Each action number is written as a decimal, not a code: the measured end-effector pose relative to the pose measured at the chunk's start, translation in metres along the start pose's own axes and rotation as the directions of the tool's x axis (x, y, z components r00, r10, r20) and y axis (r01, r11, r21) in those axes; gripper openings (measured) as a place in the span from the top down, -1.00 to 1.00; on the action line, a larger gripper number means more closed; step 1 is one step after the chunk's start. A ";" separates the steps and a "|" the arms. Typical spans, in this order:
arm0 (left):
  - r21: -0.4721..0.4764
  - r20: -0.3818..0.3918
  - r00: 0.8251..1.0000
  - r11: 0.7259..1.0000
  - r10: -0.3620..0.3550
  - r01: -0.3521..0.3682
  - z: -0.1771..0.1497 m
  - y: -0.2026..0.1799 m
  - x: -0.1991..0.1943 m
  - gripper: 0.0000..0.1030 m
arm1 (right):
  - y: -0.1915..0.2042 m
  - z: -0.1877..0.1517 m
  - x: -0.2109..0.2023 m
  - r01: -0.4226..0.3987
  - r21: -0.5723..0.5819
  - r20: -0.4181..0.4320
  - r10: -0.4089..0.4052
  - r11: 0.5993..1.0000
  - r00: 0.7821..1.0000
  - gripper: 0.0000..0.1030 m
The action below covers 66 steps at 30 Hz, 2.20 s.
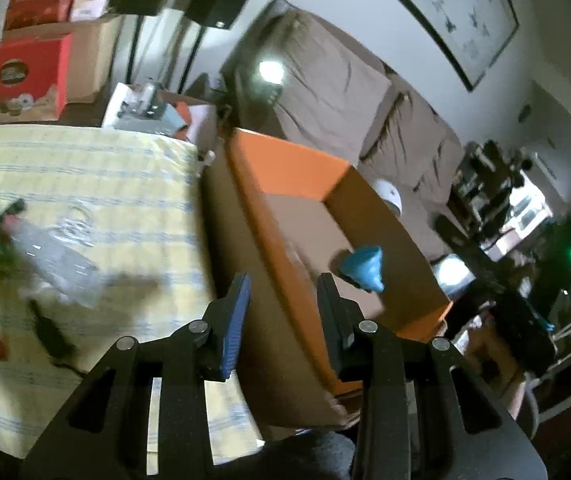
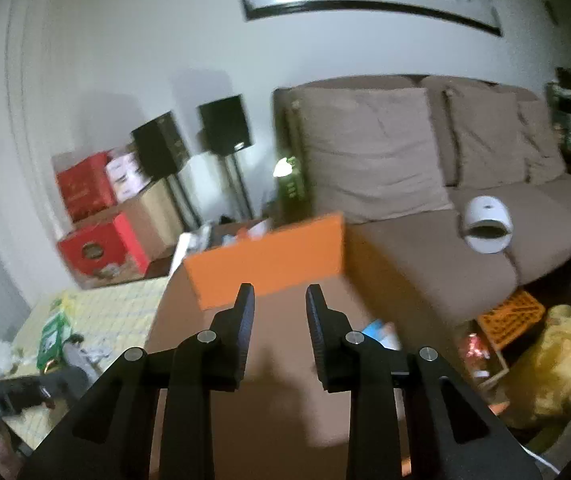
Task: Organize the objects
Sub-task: 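Move both open grippers from the box toward the checked table, then lower the left gripper onto the red elongated object and close it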
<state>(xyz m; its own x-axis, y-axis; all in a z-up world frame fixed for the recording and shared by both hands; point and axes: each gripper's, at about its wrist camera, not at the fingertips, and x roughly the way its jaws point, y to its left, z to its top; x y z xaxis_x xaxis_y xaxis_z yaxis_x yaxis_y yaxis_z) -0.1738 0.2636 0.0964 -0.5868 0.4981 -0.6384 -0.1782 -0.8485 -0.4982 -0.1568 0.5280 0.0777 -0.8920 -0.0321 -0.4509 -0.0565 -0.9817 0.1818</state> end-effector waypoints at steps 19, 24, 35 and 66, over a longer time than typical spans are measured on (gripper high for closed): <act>0.122 -0.013 0.990 0.983 0.139 -0.136 0.013 0.132 -0.108 -0.33 | 0.114 -0.019 -0.039 0.048 -0.057 -0.159 -0.057 0.997 0.986 -0.45; 0.024 0.001 0.986 0.986 0.166 -0.166 0.006 0.196 -0.139 -0.66 | 0.169 -0.043 -0.014 -0.028 -0.113 -0.269 -0.003 0.993 0.963 -0.61; -0.173 -0.044 0.981 0.966 0.188 -0.193 -0.022 0.301 -0.142 -0.67 | 0.267 -0.128 0.057 -0.225 -0.174 -0.516 0.106 0.959 0.850 -0.63; -0.119 -0.045 0.946 0.938 0.321 -0.325 -0.019 0.263 -0.094 -0.69 | 0.257 -0.154 0.032 -0.200 -0.109 -0.376 0.146 0.974 0.915 0.57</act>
<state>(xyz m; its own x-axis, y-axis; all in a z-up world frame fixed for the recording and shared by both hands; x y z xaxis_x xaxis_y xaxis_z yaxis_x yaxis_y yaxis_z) -0.1504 -0.0027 0.0140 -0.5764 0.2065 -0.7906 0.1168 -0.9368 -0.3298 -0.1309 0.2462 -0.0245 -0.6559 -0.2436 -0.7145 0.1725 -0.9698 0.1723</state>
